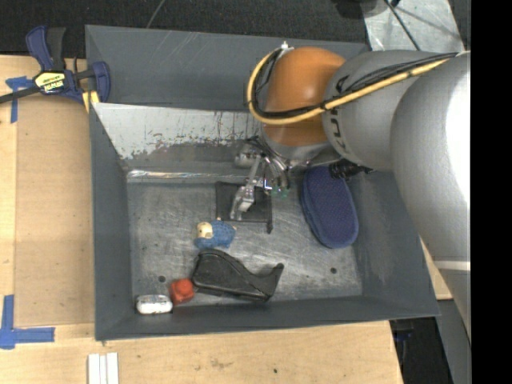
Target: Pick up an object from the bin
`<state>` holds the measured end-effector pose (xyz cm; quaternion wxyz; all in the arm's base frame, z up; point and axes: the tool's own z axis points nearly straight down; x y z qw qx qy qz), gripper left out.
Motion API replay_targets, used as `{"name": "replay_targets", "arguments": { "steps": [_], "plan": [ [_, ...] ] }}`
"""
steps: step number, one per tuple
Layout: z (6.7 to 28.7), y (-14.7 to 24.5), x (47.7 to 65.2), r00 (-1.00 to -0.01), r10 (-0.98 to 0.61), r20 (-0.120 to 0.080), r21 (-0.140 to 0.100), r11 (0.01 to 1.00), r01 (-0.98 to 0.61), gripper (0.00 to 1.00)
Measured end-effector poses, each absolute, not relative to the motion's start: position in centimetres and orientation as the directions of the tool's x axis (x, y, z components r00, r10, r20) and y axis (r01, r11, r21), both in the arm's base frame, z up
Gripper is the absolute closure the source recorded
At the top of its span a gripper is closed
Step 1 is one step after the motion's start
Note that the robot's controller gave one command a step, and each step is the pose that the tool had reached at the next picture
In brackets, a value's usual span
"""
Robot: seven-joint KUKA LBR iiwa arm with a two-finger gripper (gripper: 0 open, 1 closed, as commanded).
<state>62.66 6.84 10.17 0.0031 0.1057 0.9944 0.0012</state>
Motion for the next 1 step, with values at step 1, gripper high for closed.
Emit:
{"name": "replay_targets", "arguments": {
  "steps": [1],
  "plan": [
    [10.09, 6.10, 62.71, -0.942, 0.336, -0.005, 0.002, 0.942, 0.336, 0.00]
  ]
}}
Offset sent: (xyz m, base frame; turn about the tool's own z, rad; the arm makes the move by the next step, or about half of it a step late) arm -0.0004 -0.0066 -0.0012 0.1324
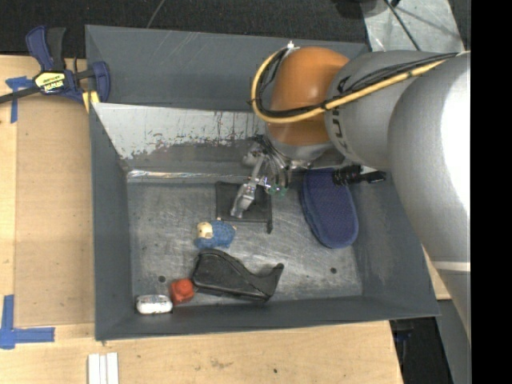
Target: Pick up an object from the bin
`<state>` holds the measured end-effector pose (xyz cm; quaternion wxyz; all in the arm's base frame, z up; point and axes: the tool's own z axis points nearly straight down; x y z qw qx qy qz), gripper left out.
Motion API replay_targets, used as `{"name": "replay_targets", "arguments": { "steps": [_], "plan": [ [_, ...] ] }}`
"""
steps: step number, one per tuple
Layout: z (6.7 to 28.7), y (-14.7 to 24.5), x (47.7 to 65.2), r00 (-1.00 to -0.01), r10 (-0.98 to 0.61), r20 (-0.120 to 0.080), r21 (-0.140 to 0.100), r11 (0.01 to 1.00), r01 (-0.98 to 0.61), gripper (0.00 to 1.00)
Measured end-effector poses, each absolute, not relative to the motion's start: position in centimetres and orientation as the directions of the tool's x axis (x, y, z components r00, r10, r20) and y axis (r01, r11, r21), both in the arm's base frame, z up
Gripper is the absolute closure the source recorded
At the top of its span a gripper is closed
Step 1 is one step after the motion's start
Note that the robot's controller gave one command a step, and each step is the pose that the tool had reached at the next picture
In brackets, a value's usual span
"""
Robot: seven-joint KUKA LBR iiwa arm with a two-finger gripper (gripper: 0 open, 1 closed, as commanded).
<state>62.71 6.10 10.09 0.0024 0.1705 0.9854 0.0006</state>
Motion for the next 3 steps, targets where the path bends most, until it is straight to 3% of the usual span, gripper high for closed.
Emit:
{"name": "replay_targets", "arguments": {
  "steps": [1, 2, 3],
  "plan": [
    [7.67, 7.18, 62.19, -0.883, 0.469, 0.003, 0.000, 0.883, 0.469, 0.00],
    [7.82, 7.19, 62.18, -0.884, 0.467, 0.003, -0.001, 0.884, 0.467, 0.00],
    [8.20, 7.05, 62.66, -0.884, 0.468, -0.016, 0.007, 0.884, 0.467, 1.00]
  ]
}}
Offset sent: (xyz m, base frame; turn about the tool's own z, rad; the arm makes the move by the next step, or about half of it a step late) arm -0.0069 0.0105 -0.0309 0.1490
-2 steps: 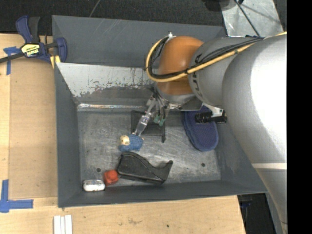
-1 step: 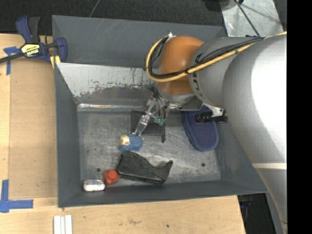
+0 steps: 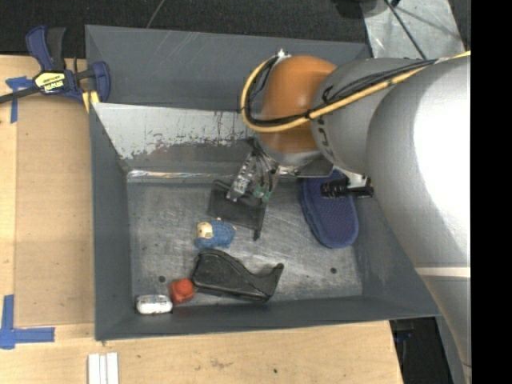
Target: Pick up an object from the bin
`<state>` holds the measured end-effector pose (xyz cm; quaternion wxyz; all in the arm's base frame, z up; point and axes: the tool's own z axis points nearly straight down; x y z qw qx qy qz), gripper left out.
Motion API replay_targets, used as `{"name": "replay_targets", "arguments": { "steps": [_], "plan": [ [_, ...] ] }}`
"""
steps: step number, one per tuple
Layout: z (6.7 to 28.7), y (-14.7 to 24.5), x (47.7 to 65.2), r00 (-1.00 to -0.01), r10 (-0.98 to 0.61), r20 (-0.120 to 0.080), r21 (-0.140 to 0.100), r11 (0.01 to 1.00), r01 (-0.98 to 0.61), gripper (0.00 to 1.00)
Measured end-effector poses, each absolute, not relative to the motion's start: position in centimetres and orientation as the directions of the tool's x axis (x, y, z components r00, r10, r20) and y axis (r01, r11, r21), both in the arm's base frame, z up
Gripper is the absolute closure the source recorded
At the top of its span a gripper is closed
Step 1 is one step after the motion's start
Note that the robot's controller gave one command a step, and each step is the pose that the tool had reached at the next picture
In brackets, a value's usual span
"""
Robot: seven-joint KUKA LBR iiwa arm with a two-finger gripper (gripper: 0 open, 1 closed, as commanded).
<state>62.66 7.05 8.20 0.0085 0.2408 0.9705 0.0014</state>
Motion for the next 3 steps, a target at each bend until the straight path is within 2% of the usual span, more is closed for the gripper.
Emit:
{"name": "replay_targets", "arguments": {
  "steps": [1, 3],
  "plan": [
    [10.3, 7.1, 62.8, -0.885, 0.465, -0.006, 0.003, 0.885, 0.465, 1.00],
    [18.4, 7.0, 63.2, -0.887, 0.461, -0.007, 0.004, 0.888, 0.461, 1.00]
  ]
}}
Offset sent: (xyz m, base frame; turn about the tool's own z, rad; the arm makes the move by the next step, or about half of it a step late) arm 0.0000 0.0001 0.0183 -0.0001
